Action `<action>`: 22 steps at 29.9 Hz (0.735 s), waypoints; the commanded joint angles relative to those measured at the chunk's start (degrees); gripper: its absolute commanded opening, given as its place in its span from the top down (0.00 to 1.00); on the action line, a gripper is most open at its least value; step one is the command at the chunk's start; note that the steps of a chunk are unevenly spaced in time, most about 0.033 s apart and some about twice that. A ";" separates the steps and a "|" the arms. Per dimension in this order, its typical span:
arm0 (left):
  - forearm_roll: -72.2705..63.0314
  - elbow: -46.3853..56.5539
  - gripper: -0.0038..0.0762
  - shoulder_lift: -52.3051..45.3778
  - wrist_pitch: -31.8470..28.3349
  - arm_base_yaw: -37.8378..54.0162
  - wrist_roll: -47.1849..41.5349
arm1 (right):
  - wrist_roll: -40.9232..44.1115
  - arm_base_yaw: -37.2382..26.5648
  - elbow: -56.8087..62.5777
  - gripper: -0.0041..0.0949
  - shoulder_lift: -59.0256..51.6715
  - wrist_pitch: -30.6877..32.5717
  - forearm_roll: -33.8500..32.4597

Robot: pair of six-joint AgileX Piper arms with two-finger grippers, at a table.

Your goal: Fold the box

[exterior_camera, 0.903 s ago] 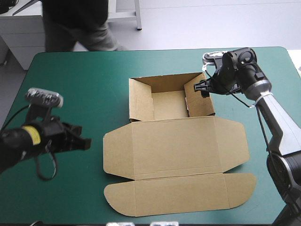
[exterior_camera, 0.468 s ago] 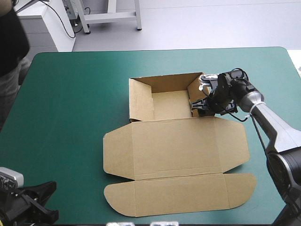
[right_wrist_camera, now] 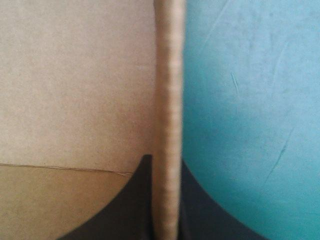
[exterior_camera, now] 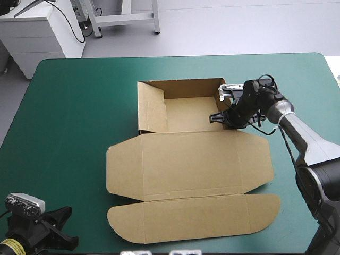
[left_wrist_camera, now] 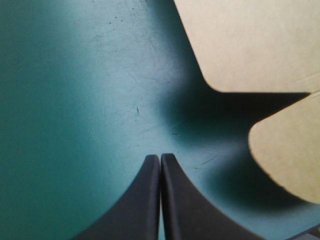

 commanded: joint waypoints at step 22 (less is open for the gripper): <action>6.06 0.32 0.96 0.77 -10.40 -0.29 -0.78 | -1.76 -32.66 -25.57 0.98 2.02 12.74 -14.47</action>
